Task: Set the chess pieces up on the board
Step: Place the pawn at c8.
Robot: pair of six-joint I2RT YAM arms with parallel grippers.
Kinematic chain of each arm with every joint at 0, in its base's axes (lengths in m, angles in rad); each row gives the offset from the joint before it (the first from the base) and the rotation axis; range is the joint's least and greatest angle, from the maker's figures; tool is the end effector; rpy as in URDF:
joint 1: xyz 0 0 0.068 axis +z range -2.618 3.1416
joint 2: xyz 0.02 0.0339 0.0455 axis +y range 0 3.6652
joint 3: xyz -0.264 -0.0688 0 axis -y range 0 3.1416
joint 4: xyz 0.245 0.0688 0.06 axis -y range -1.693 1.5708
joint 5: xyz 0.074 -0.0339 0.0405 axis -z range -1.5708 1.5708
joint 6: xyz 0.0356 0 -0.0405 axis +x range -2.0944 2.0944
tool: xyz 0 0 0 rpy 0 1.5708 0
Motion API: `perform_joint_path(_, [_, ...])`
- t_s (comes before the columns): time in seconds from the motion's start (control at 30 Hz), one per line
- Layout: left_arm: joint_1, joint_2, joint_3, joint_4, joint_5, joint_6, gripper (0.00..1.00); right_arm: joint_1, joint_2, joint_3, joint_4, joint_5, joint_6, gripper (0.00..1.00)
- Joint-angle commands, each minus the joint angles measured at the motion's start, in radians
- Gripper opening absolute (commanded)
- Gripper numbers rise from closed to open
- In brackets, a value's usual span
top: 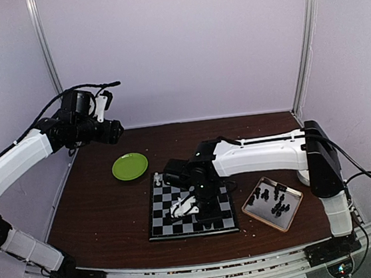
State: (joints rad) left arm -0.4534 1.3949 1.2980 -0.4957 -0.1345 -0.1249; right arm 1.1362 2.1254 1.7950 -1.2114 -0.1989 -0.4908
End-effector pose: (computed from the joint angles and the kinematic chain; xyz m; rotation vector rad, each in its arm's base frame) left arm 0.2845 -0.1333 0.3484 0.2771 2.1456 -0.1885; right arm 0.1677 0.3779 0.2063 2.2491 -2.1200 -0.3067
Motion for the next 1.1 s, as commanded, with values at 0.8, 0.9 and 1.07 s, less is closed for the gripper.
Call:
perform_joint_path(0.8, [-0.003, -0.020, 0.015, 0.023, 0.006, -0.005, 0.74, -0.036, 0.063, 0.051, -0.004, 0.001, -0.004, 0.07])
perform_joint_path(0.9, [-0.003, -0.021, 0.015, 0.023, 0.006, -0.006, 0.74, -0.035, 0.061, 0.053, -0.012, -0.011, -0.007, 0.07])
perform_joint_path(1.07, [-0.002, -0.021, 0.015, 0.023, 0.007, -0.006, 0.74, -0.036, 0.064, 0.050, -0.018, -0.013, -0.011, 0.07])
